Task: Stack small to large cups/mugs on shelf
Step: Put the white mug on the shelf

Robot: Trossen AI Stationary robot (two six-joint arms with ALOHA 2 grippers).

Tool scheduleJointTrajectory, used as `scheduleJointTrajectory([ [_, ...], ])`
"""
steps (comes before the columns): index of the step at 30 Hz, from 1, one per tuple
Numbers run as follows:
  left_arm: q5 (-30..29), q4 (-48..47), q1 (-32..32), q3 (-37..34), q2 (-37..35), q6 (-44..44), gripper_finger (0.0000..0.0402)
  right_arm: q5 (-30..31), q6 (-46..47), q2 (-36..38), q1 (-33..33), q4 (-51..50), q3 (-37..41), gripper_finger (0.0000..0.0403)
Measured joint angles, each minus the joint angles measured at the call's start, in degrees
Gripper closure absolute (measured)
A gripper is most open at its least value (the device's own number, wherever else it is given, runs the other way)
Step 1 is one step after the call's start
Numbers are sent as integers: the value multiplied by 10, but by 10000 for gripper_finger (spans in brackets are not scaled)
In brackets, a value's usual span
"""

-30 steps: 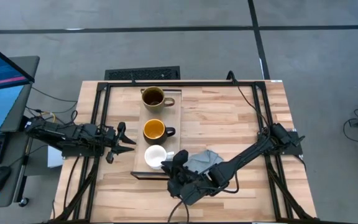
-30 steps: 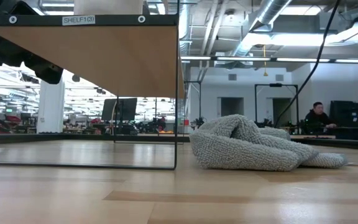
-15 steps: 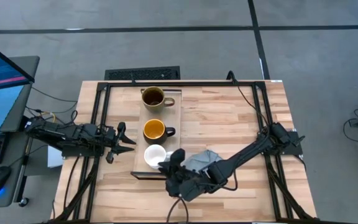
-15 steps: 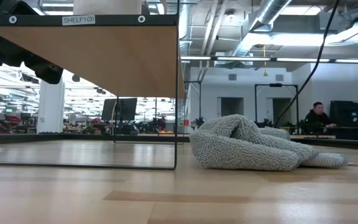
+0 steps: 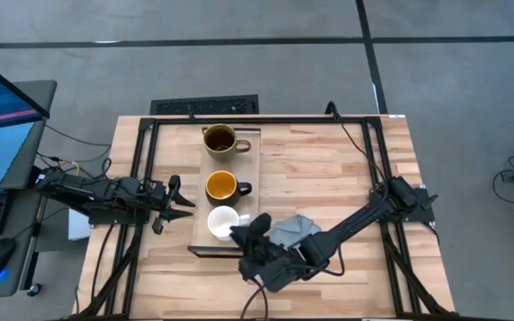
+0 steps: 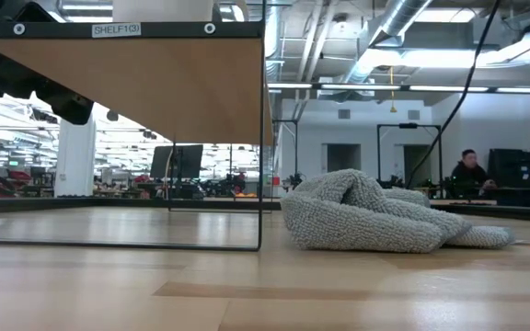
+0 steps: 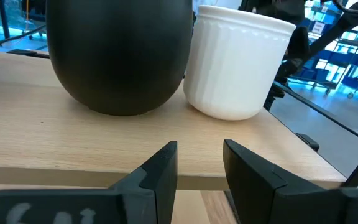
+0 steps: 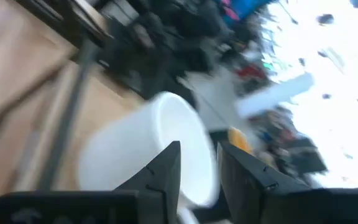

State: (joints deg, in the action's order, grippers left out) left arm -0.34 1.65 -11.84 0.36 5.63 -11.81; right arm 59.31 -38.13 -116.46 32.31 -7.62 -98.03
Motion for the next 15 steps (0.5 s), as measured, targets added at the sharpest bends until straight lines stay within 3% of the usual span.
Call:
scheduleJointTrajectory([
  [4, 0, 0, 0, 0, 0, -1, 282, 46, 18, 0, 8, -59, -10, 274],
  [15, 0, 0, 0, 0, 0, -15, 282, 47, 301, 0, -4, -338, -25, 275],
])
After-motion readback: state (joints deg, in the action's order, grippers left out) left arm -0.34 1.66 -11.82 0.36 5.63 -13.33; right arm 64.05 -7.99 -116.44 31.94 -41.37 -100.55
